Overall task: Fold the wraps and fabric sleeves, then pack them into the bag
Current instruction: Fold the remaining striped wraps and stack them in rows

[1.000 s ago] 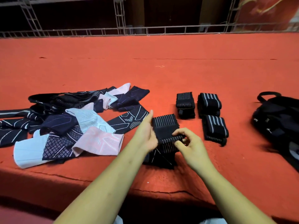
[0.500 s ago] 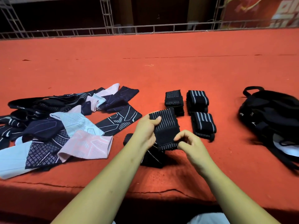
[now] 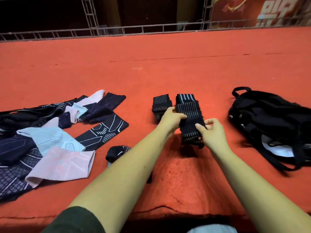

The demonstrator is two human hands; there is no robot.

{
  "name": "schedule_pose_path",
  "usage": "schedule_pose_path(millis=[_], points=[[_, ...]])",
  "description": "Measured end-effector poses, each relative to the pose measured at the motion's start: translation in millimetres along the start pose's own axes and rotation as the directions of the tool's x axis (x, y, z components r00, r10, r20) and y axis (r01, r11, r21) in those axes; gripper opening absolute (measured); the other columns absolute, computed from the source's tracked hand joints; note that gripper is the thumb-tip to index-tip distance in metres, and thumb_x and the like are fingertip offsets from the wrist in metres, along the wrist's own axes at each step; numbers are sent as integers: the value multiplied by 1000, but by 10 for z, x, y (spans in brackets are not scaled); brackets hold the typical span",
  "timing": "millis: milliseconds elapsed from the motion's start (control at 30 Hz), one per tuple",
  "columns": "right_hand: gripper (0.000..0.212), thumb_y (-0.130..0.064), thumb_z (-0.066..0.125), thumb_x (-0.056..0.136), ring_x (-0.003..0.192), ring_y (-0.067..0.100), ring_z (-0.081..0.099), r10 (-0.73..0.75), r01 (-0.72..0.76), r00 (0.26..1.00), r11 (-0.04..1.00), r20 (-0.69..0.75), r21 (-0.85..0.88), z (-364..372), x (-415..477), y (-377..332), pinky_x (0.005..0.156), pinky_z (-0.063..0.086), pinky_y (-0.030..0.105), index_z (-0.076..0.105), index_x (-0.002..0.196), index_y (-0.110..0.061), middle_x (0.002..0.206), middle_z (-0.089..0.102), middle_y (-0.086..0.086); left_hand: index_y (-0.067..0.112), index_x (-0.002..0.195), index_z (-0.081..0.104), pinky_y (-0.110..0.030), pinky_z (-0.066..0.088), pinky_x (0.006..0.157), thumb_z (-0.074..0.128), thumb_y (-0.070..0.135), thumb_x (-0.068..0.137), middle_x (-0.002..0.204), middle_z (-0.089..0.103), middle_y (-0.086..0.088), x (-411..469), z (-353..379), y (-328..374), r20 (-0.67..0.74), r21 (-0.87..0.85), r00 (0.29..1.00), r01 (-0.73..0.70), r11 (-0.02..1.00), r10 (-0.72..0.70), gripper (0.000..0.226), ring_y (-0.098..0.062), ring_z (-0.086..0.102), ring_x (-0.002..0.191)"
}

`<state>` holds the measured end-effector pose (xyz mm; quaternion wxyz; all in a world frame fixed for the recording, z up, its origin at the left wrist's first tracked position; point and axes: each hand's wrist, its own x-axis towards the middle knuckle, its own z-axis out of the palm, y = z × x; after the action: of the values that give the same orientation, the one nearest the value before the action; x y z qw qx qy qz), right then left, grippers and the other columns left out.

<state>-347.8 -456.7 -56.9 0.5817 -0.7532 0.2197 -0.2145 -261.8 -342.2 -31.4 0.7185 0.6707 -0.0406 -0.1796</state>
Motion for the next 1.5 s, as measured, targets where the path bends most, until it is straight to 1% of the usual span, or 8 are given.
schedule_pose_path(millis=[67,167,267,433,833,1100,1333,1500], points=[[22,-10,66,91,50,21,57,28,-30,999,998,-41,-59,-12,131,99,51,45,30,45,88,-17,93,67,24,7,123,46,-40,54,90,66,-4,77,106,63,-11,120,104,-65,-27,100,1000,-8,995,11,51,-22,62,95],[18,-13,66,89,74,31,65,30,-45,996,984,-86,-170,17,276,269,71,53,42,49,87,-17,92,66,16,14,113,38,-24,48,70,60,-6,86,90,55,2,256,171,-194,-39,323,997,-45,945,61,40,-14,57,83],[14,-16,62,90,100,36,60,55,-74,997,905,-57,-419,21,292,352,83,43,39,59,98,-5,101,65,16,11,123,42,-34,50,90,64,3,85,111,62,-8,341,187,-402,-35,524,996,-53,850,84,44,-27,60,106],[40,-25,57,89,113,45,47,-66,-28,991,751,-117,-660,-17,192,248,99,36,45,57,118,2,119,52,29,6,134,49,-28,45,79,60,16,95,109,65,-10,342,-24,-418,-19,500,995,-77,862,100,42,-22,61,92],[26,-20,56,87,106,36,54,-304,460,850,827,429,-325,1929,-800,-1055,98,42,39,64,108,-6,110,55,19,16,90,57,-24,47,65,49,-1,95,79,65,-3,-1145,-2653,455,-321,291,914,-154,944,248,19,-14,62,65],[15,-29,46,74,78,28,40,-356,621,628,765,692,-171,3498,-1980,-1615,67,32,32,53,71,-17,77,47,10,16,85,58,-23,46,60,46,3,95,77,64,-5,-2342,-4560,337,-663,331,696,-58,942,276,20,-15,58,61],[37,-27,56,85,111,34,49,-400,749,438,658,805,-80,4546,-2550,-1737,100,40,40,56,116,-5,119,50,17,17,83,57,-32,47,75,55,17,88,77,62,3,-2647,-5863,-1,-873,331,392,38,943,291,6,-20,57,77],[51,-30,58,86,127,31,41,-458,861,290,508,840,-20,5317,-2623,-1678,104,40,42,49,129,-6,135,41,11,15,113,58,-40,37,107,63,40,85,119,56,-15,-2605,-6700,-251,-930,328,255,255,910,264,38,-32,49,120]])
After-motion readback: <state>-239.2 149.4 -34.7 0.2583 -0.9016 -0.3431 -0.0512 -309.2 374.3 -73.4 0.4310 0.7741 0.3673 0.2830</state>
